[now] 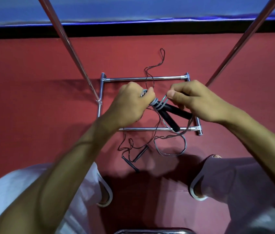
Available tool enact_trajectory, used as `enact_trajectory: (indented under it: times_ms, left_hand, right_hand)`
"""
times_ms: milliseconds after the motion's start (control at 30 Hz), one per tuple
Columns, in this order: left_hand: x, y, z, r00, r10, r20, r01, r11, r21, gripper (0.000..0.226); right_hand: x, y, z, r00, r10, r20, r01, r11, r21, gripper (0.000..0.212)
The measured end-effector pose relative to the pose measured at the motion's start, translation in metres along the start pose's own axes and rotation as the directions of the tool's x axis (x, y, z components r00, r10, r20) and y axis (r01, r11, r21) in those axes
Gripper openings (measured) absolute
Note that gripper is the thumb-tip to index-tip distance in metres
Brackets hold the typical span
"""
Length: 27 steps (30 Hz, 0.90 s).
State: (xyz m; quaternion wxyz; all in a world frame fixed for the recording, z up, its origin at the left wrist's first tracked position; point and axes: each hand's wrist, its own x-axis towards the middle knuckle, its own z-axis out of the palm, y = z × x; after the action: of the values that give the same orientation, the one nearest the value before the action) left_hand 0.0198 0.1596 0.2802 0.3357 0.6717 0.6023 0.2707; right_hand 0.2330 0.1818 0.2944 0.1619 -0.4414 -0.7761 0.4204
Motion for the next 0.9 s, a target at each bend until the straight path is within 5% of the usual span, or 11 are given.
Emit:
enact_trajectory:
  times_ms: [167, 300, 400, 667, 900]
  left_hand:
    - [-0.005, 0.001, 0.000, 0.990, 0.019, 0.142, 0.003, 0.989, -0.148, 0.046]
    - [-0.012, 0.000, 0.003, 0.995, 0.042, 0.094, -0.022, 0.979, -0.202, 0.045]
    - [-0.013, 0.003, 0.010, 0.999, 0.037, 0.032, -0.032, 0.989, -0.144, 0.047]
    - [-0.005, 0.001, 0.029, 0.992, -0.101, -0.069, 0.097, 0.993, -0.060, 0.068]
    - [-0.006, -0.001, 0.024, 0.995, -0.095, -0.003, 0.090, 0.946, -0.310, 0.072]
  right_hand:
    - [0.001, -0.008, 0.007, 0.991, 0.082, 0.106, -0.111, 0.942, 0.317, 0.046]
    - [0.004, -0.010, 0.017, 0.932, 0.191, 0.308, -0.346, 0.727, 0.594, 0.049]
    - [0.008, -0.011, 0.026, 0.935, 0.227, 0.274, -0.355, 0.639, 0.683, 0.054]
    - [0.022, -0.007, 0.039, 0.969, 0.248, -0.004, -0.198, 0.782, 0.591, 0.044]
    - [0.019, -0.009, 0.028, 0.982, 0.181, 0.049, -0.177, 0.815, 0.552, 0.046]
